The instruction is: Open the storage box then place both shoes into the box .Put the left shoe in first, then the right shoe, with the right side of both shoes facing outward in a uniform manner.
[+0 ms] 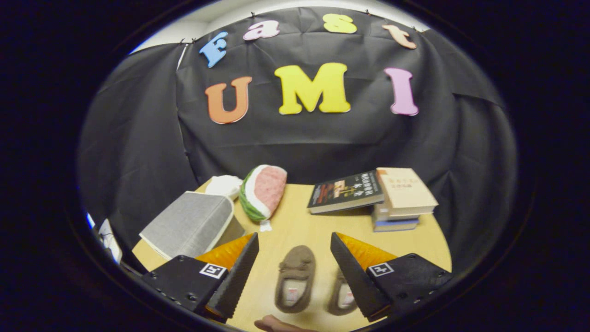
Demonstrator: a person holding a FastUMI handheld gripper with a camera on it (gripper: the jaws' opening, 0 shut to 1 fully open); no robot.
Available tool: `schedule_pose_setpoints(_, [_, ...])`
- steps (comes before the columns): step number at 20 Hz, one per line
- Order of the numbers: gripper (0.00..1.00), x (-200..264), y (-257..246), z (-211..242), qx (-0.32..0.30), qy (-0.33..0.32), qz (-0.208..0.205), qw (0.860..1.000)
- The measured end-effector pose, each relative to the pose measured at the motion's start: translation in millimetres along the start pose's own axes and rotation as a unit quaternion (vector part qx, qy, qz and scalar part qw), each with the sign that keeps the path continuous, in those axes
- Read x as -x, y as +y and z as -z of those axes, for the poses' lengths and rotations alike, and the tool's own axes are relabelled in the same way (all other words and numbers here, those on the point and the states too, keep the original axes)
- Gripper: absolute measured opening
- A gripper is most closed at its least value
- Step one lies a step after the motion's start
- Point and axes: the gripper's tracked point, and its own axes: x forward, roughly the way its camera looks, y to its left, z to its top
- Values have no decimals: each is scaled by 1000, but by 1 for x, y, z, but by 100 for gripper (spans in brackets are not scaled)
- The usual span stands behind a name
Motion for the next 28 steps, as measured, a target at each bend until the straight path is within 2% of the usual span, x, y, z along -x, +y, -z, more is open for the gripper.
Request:
schedule_pose_setpoints(3, [96, -31, 60, 17, -23, 43, -124, 991])
schedule_pose_setpoints(6, [96, -58, 98, 36, -41, 86, -211, 973])
schedule_pose_setpoints(7, [95, -66, 106, 42, -66, 110, -230, 965])
schedule_pose_setpoints(9, [96, -76, 125, 55, -138, 163, -288, 933])
schedule_pose_setpoints(10, [96, -83, 131, 60, -165, 180, -305, 920])
schedule_pose_setpoints(12, [96, -106, 126, 71, -206, 207, -307, 906])
schedule_pose_setpoints(14, [95, -113, 131, 70, -249, 218, -341, 880])
schedule_pose_setpoints(15, [95, -108, 135, 68, -268, 228, -367, 861])
schedule_pose_setpoints(16, [95, -109, 137, 71, -279, 239, -379, 849])
schedule_pose_setpoints(20, [95, -107, 142, 65, -331, 262, -412, 808])
schedule_pose_setpoints(21, [93, -107, 138, 63, -335, 263, -414, 804])
schedule_pose_setpoints(22, [93, -108, 135, 62, -331, 256, -414, 808])
schedule_pose_setpoints(25, [67, -103, 137, 50, -342, 250, -427, 799])
schedule_pose_setpoints(28, [36, -114, 129, 49, -327, 242, -399, 822])
